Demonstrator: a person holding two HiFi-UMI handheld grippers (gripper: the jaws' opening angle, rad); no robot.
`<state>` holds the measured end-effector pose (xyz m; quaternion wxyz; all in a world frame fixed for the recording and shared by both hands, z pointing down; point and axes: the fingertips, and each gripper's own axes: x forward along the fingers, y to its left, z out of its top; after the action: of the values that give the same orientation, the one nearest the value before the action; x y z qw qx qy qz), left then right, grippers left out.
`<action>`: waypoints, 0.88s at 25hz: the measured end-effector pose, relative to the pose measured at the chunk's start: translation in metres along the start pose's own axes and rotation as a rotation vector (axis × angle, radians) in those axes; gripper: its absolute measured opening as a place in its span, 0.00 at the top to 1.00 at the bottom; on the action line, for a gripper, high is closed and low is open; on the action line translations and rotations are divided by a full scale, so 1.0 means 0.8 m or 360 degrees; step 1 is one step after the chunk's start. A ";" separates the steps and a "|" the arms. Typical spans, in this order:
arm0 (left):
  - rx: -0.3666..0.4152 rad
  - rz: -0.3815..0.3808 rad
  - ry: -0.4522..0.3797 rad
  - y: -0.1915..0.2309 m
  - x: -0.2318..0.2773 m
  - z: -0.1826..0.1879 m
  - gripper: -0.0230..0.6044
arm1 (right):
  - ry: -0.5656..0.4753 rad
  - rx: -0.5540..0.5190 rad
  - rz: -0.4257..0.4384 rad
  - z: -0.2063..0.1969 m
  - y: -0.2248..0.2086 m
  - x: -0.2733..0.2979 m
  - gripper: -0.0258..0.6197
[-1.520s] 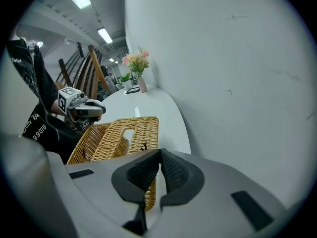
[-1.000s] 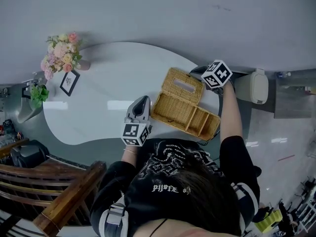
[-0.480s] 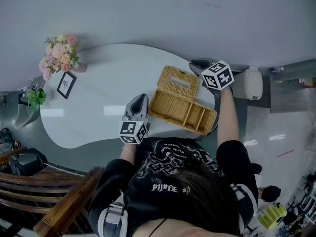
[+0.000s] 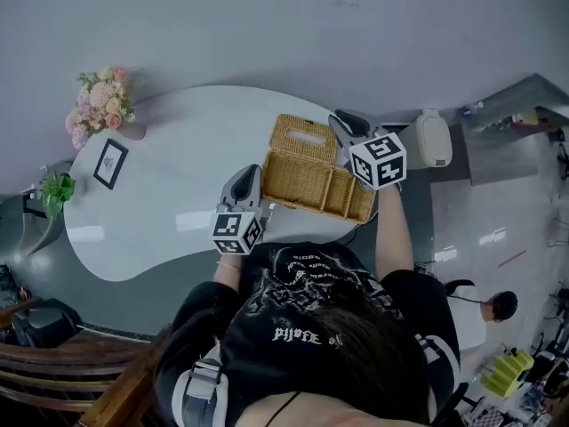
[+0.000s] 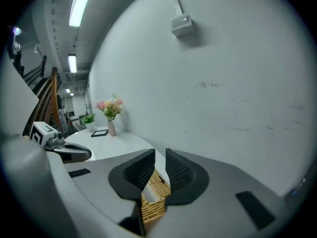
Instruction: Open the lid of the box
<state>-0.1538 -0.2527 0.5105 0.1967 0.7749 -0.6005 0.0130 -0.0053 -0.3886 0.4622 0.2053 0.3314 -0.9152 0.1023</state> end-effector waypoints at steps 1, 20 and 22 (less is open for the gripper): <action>0.0010 -0.0010 -0.0011 -0.003 -0.003 0.002 0.92 | -0.0043 0.0019 -0.0045 0.002 0.006 -0.010 0.82; 0.0134 -0.0245 0.0054 -0.045 -0.018 -0.027 0.92 | -0.0229 0.0439 -0.0469 -0.111 0.089 -0.079 0.84; 0.0149 -0.0251 0.0061 -0.046 -0.019 -0.028 0.92 | -0.0238 0.0478 -0.0480 -0.119 0.096 -0.080 0.88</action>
<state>-0.1185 -0.2244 0.5164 0.1719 0.8277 -0.5326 0.0404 0.0186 -0.2633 0.5149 0.0981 0.4980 -0.8424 0.1806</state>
